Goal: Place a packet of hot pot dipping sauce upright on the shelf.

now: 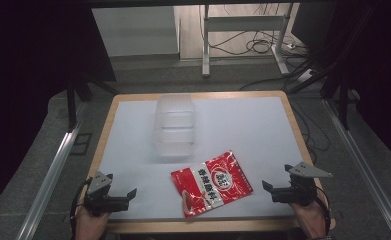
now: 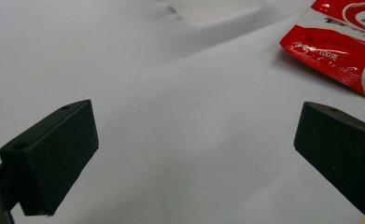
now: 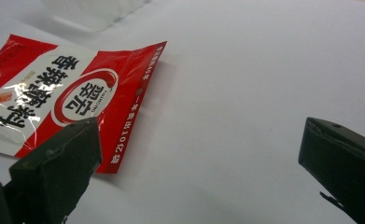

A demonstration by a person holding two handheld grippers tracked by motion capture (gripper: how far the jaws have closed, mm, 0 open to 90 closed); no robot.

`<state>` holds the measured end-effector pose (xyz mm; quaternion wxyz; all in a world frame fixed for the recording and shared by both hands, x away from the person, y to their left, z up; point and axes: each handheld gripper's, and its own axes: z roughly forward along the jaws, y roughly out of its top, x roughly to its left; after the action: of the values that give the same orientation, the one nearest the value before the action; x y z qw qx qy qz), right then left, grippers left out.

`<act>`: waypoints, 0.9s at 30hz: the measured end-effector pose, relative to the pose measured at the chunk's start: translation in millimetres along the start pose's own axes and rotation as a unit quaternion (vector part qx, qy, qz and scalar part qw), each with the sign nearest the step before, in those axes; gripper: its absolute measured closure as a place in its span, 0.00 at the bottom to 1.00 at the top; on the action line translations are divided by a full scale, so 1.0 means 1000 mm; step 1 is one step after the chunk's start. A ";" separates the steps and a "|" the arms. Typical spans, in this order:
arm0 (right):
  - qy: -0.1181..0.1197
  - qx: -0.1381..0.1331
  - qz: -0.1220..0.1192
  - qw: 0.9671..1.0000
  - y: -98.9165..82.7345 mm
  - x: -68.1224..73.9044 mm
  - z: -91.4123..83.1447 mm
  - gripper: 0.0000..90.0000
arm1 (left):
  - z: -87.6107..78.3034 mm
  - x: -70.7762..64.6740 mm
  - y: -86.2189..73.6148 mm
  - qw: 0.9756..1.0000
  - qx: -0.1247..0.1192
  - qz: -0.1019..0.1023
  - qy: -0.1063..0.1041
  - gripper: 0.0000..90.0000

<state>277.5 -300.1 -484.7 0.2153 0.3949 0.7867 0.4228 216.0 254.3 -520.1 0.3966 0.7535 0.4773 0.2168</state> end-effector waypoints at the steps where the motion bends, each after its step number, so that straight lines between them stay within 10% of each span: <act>1: 0.000 0.001 -0.001 1.000 0.000 0.000 0.001 0.00 | 0.001 0.000 0.000 1.000 0.001 0.004 0.000 0.00; 27: 0.011 0.003 -0.007 1.000 -0.001 0.003 0.006 0.00 | 0.005 0.000 -0.001 1.000 0.000 0.002 -0.020 0.00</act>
<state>279.1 -295.3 -488.8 0.2082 0.3851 0.7934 0.4229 219.4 252.1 -523.7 0.4058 0.7589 0.4674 0.2023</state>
